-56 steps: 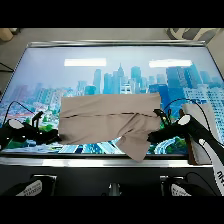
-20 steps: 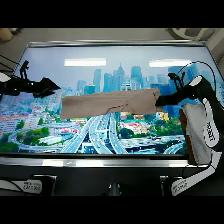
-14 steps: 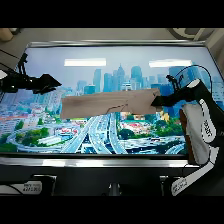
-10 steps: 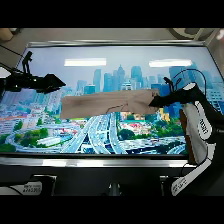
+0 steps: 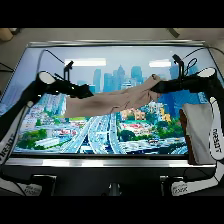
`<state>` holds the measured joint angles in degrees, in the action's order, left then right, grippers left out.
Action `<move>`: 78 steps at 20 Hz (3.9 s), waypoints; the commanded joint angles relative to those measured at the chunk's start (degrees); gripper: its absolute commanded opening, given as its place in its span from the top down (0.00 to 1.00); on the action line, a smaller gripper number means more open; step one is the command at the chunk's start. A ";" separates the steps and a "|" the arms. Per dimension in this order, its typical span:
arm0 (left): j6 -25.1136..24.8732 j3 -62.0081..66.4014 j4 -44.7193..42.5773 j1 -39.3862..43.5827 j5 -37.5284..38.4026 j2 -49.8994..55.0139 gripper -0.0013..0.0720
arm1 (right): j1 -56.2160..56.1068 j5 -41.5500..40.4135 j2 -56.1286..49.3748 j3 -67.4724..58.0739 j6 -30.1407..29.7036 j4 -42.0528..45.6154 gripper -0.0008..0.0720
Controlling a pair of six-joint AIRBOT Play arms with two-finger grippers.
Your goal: Fold the shirts.
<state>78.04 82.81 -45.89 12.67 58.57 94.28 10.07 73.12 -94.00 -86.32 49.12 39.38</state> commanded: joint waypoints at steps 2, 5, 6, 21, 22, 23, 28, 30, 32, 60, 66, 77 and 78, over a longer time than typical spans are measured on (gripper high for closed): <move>0.52 0.04 10.95 8.85 -9.51 7.89 0.95 | -2.95 5.77 9.70 -0.02 2.80 4.63 0.96; -1.77 1.75 19.12 13.64 -9.18 13.38 0.95 | -3.87 8.87 14.80 -0.02 4.20 7.37 0.96; -1.75 2.95 20.31 15.43 -8.59 15.04 0.95 | -3.85 9.27 16.26 -0.02 5.14 7.80 0.96; -5.44 7.87 11.61 -8.92 3.04 -4.37 0.95 | -20.74 -7.54 8.35 -0.02 8.37 2.95 0.96; -5.44 7.87 11.61 -11.87 4.09 -7.74 0.95 | -24.20 -10.40 5.42 -0.02 8.20 0.92 0.96; -5.46 7.87 11.61 -14.12 5.07 -10.62 0.95 | -27.02 -12.72 2.64 -0.02 7.98 -1.25 0.96; -6.10 7.87 11.54 -18.93 8.59 -20.26 0.95 | -35.98 -20.55 -9.38 -0.02 6.49 -12.70 0.31; -6.12 7.87 11.37 -19.06 9.75 -20.98 0.95 | -35.08 -20.09 -9.55 -0.02 4.70 -12.66 0.10; -6.10 7.82 10.01 -19.06 11.80 -20.85 0.95 | -30.97 -15.58 -7.32 -0.02 4.68 -6.84 0.04; -7.21 6.75 3.80 -18.53 12.46 -20.20 0.95 | -3.58 -1.99 5.33 4.42 8.46 -8.07 0.96; -7.21 6.75 3.82 -18.53 11.82 -19.69 0.95 | 21.29 10.97 8.87 -8.76 13.44 -1.55 0.96; -7.65 6.75 3.82 -18.51 10.05 -19.65 0.95 | 46.77 25.57 11.45 -10.62 14.32 2.43 0.96; -7.65 6.75 3.82 -18.51 9.42 -19.65 0.95 | 47.10 29.42 12.24 -10.60 14.29 8.41 0.96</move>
<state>70.52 89.58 -42.06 -5.89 69.45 74.63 53.78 93.30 -83.31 -96.77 63.05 40.21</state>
